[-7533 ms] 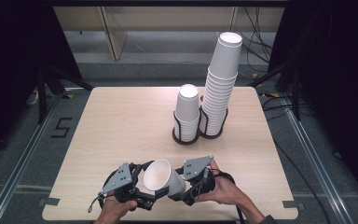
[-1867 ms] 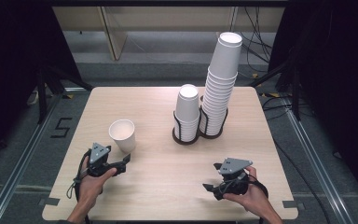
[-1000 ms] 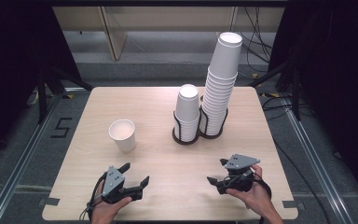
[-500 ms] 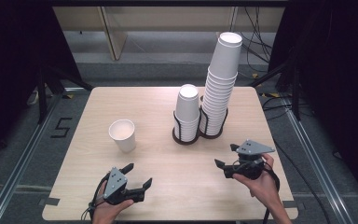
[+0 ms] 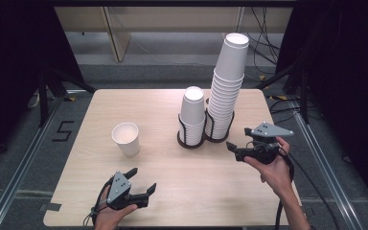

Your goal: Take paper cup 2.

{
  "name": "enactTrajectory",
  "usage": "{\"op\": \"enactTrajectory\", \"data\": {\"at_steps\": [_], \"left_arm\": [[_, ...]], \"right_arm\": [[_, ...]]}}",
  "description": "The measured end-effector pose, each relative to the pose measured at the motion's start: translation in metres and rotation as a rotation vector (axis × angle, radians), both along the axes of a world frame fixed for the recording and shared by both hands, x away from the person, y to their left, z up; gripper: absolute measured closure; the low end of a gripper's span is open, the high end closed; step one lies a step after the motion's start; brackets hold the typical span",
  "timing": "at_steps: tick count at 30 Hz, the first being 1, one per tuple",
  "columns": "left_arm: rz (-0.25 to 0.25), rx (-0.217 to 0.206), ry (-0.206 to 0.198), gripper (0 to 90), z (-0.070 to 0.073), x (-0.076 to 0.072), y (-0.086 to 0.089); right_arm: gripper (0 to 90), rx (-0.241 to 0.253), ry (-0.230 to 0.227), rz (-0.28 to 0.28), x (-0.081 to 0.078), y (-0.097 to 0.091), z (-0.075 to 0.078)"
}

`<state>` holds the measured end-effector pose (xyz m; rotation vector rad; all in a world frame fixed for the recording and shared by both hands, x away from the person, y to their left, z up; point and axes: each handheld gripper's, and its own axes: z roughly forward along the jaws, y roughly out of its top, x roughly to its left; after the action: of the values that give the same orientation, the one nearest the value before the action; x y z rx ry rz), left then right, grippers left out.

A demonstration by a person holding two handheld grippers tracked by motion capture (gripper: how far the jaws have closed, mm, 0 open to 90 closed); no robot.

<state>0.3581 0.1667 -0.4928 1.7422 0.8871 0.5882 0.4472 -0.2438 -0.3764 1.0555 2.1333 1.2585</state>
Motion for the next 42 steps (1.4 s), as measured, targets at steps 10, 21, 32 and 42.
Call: {"op": "enactTrajectory", "data": {"at_steps": [10,21,32,42], "left_arm": [[-0.01,-0.001,-0.001,14.3,0.0,0.0,0.0],[-0.013,0.003,0.007,14.3,0.0,0.0,0.0],[-0.025,0.005,0.007,14.3,0.0,0.0,0.0],[-0.027,0.013,0.013,14.3,-0.001,0.0,-0.001]], "right_arm": [[15.8,0.04,-0.066,-0.033,0.023,-0.001,0.031],[15.8,0.077,-0.089,-0.054,0.043,-0.003,0.068],[15.7,0.128,-0.135,-0.056,0.068,-0.006,0.109],[15.5,0.134,-0.156,-0.055,0.095,0.004,0.138]]}}
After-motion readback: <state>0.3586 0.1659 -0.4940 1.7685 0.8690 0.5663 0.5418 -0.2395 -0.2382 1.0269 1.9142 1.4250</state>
